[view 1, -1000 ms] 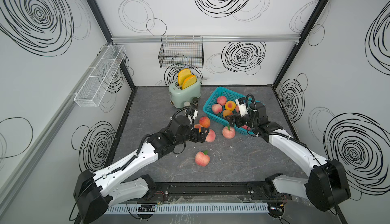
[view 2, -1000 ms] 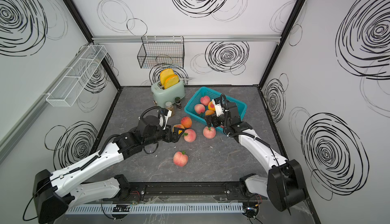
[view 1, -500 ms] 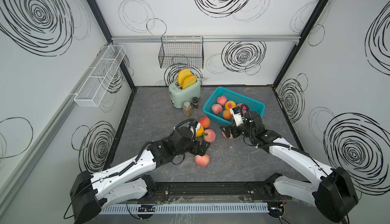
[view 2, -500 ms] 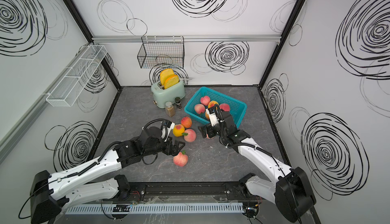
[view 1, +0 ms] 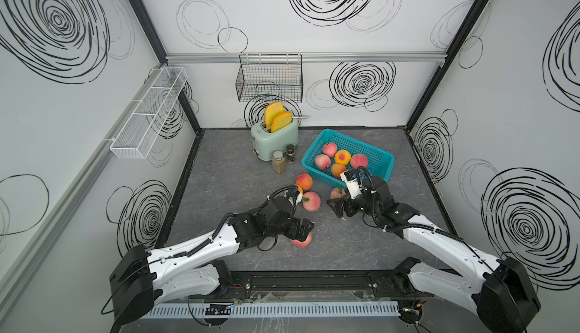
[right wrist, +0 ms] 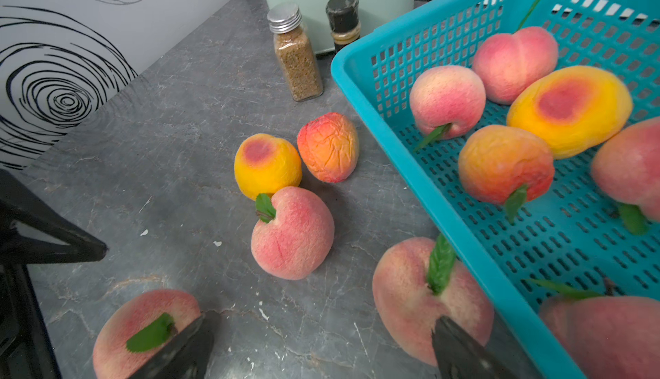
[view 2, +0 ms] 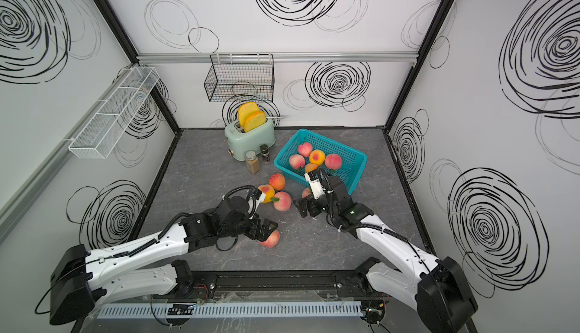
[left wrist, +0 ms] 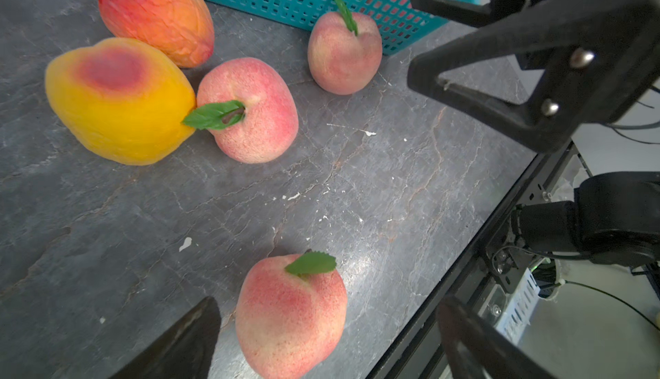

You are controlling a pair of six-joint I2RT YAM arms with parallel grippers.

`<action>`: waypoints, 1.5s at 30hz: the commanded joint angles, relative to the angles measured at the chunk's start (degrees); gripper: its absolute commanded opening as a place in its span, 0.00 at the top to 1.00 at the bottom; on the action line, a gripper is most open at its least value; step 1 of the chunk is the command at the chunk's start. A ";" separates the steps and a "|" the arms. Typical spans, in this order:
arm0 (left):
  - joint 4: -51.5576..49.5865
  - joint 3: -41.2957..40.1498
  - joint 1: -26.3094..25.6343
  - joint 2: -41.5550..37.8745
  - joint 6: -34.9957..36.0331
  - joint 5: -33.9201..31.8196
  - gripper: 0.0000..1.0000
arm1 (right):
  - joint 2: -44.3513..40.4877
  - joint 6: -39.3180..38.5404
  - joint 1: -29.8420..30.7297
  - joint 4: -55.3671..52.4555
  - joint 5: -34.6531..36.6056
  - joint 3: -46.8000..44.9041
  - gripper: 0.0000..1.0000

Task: Put the peaches into the basket
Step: Place the peach in the basket, then pick up the peach from the center of the board.

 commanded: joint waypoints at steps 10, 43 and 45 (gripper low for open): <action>-4.00 2.36 -5.55 6.96 -0.56 -9.42 0.02 | -3.12 3.58 4.47 1.04 -1.42 -4.08 0.01; 0.78 0.06 -5.54 14.02 -0.83 -9.27 0.21 | -4.02 3.74 5.21 2.28 -0.75 -7.25 0.00; 0.81 0.08 -5.33 13.79 -0.67 -9.10 0.23 | -3.92 3.73 5.25 2.33 -0.72 -7.26 0.00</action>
